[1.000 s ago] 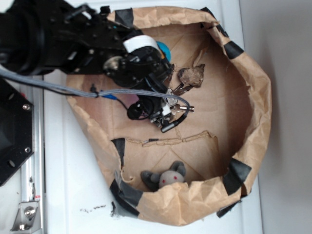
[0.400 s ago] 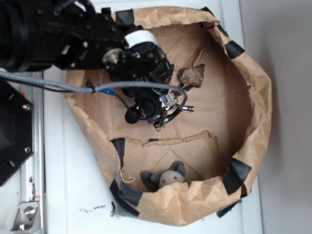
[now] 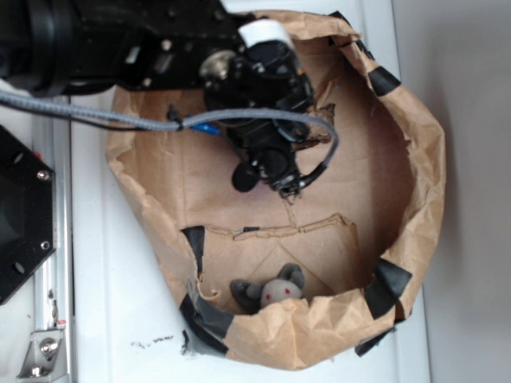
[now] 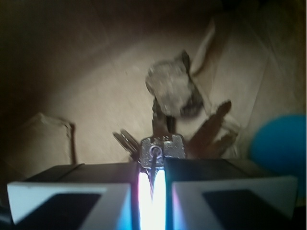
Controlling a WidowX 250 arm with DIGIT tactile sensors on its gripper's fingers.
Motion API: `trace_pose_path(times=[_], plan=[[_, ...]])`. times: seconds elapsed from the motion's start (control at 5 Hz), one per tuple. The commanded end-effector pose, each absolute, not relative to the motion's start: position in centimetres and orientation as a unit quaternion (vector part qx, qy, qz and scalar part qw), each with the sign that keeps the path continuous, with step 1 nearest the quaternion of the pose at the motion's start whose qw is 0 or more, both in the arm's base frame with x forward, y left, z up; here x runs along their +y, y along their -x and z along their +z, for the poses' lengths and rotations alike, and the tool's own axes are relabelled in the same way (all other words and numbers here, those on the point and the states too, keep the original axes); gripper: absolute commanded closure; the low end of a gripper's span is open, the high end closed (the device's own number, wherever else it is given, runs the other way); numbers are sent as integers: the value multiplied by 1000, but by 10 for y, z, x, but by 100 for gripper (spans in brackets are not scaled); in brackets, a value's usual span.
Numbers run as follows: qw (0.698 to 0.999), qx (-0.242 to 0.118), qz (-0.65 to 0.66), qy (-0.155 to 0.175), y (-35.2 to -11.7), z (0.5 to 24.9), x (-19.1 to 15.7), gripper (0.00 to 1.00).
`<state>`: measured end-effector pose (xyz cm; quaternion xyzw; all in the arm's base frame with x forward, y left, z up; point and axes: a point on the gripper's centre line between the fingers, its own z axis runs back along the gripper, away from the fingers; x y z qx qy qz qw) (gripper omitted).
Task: Grab the silver keys.
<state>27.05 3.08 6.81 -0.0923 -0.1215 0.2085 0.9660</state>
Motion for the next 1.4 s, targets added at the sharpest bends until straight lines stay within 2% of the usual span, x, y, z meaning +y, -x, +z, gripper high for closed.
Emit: trace_pose_path(times=[0.0, 0.2, 0.4, 0.6, 0.8, 1.2], plan=[[947, -184, 247, 89, -290, 150, 39, 100], [942, -155, 287, 77, -287, 199, 31, 100], [947, -126, 294, 40, -280, 225, 11, 100], [954, -91, 286, 21, -270, 213, 3, 100], [953, -85, 290, 3, -257, 206, 0, 100], [952, -109, 287, 16, -253, 200, 0, 100]])
